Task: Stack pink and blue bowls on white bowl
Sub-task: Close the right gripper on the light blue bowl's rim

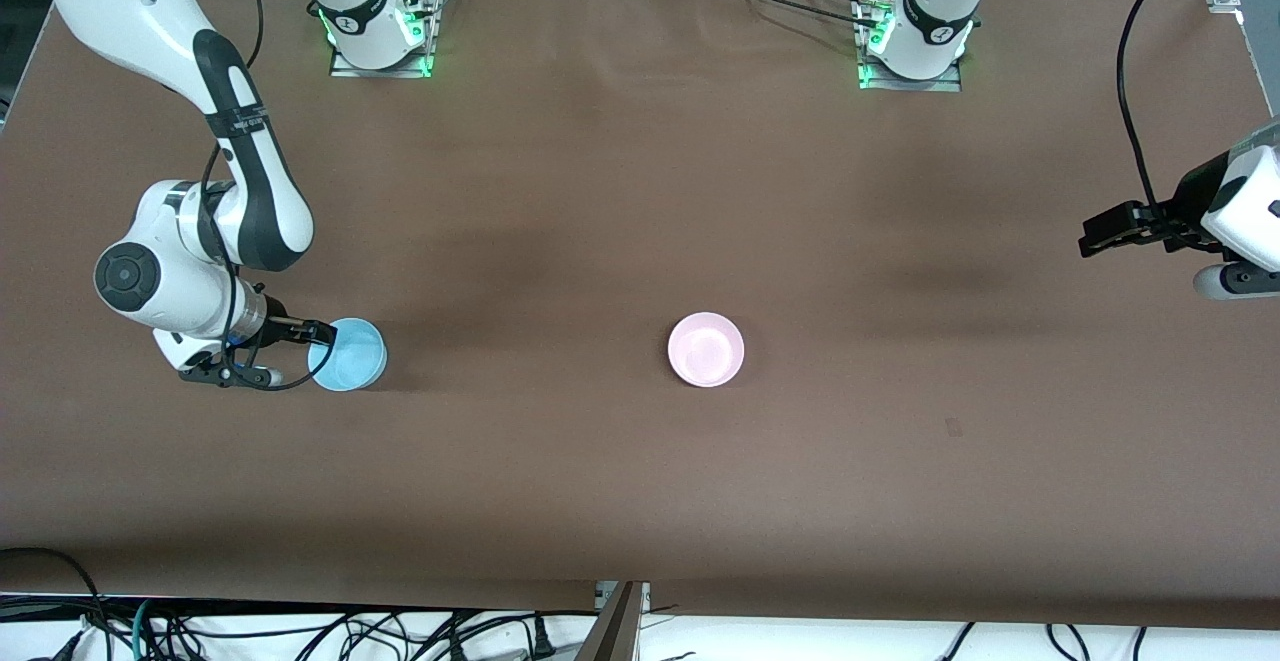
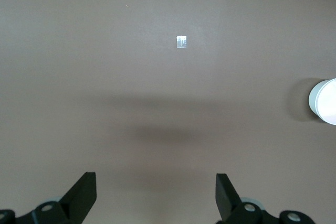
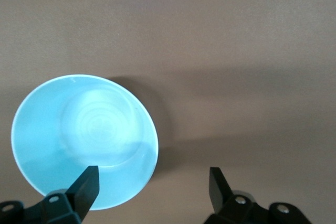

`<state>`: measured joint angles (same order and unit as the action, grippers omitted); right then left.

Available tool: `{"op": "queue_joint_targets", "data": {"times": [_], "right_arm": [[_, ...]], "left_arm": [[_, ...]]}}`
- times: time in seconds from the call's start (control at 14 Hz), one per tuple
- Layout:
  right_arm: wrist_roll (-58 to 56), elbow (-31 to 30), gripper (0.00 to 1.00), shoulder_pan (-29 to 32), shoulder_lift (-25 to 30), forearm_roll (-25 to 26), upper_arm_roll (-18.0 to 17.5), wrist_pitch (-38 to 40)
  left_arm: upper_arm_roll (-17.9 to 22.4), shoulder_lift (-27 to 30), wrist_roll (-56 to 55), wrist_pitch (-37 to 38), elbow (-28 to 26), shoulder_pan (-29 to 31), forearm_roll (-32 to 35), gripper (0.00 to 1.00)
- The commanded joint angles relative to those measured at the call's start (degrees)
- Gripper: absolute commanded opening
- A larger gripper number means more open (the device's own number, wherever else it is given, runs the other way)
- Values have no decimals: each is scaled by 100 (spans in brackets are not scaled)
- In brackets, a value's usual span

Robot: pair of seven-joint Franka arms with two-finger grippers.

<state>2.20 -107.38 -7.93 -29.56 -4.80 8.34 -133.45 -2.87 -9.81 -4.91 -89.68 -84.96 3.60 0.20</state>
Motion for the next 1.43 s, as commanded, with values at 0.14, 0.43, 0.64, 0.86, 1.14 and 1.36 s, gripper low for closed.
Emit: {"op": "queue_joint_targets", "data": {"times": [0.14, 0.43, 0.64, 0.86, 1.14, 1.36], "right_arm": [[35, -512, 91, 2, 117, -91, -8, -541], [35, -512, 87, 2, 82, -135, -17, -551], [35, -521, 84, 2, 47, -144, -8, -638], [35, -521, 79, 2, 29, -144, -17, -700], [35, -547, 74, 2, -6, -144, -17, -831], [35, -591, 68, 2, -15, -144, -17, -893]], "left_arm": [[23, -83, 87, 118, 199, -52, 85, 100], [23, -83, 87, 118, 199, -52, 85, 100], [23, -83, 87, 118, 199, -52, 85, 100], [23, -83, 87, 118, 199, -52, 85, 100], [23, -91, 87, 118, 199, -52, 85, 100], [23, -91, 78, 118, 199, -52, 77, 100]]}}
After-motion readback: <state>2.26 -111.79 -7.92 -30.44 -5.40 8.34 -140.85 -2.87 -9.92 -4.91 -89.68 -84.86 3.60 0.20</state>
